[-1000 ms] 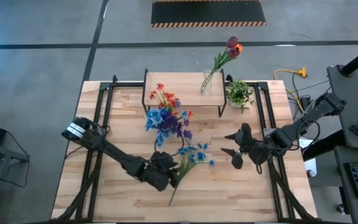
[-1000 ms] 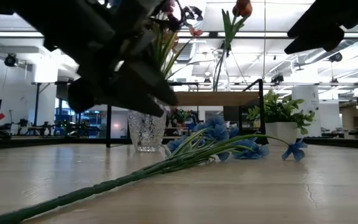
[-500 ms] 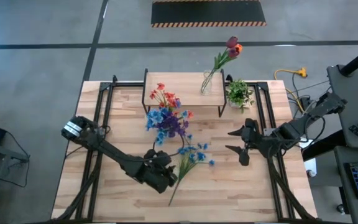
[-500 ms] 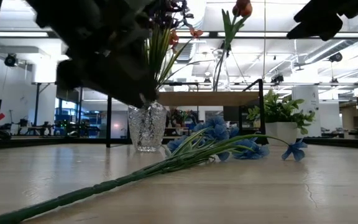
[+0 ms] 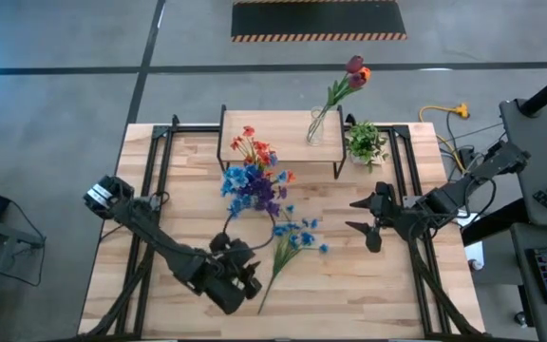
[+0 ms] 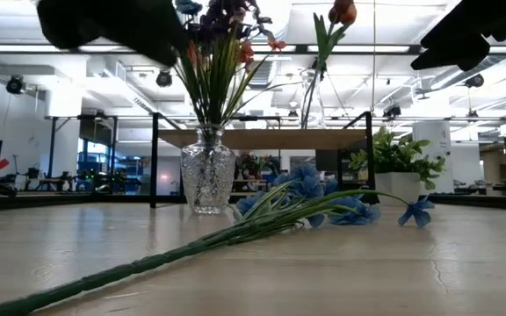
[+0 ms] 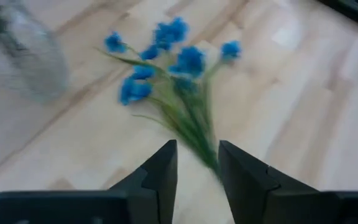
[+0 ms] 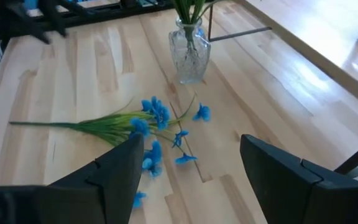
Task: Pick and place flowers into a vace then onto a shelf
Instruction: Put the blue flowers into the transparent vase
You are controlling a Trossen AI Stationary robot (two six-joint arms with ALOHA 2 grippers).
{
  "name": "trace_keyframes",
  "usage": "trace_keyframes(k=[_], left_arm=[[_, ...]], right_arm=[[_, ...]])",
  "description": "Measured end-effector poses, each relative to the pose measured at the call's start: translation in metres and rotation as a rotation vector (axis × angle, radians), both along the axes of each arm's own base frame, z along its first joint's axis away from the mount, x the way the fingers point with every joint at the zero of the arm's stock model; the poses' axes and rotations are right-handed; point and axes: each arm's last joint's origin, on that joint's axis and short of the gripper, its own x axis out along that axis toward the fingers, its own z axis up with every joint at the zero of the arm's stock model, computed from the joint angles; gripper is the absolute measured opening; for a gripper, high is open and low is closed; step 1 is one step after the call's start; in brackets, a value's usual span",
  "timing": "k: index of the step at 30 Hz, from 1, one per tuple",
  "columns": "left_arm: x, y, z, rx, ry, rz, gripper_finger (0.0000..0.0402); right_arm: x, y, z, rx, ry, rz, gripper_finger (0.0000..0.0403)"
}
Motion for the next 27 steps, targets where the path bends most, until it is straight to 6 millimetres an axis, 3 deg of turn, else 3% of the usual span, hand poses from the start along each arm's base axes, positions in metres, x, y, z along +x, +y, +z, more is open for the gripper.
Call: trace_keyframes(k=[5,11,22,27], left_arm=[[0.01,-0.015,0.002,-0.003,0.008,-0.058,0.0073],[0.025,-0.026,-0.01,0.019,0.084,-0.136,0.0045],[0.059,-0.028,-0.044,0.112,0.192,-0.199,0.0031],[0.078,-0.015,-0.054,0.099,0.208,-0.164,0.0031]], right_arm=[[0.0,0.0,-0.001,-0.007,0.003,0.003,0.0253],[0.0,0.0,-0.001,-0.016,0.006,0.008,0.0255],[-0.001,-0.001,-0.007,-0.023,0.021,0.006,0.0256],[-0.002,-0.001,-0.012,-0.005,0.027,-0.009,0.0254]])
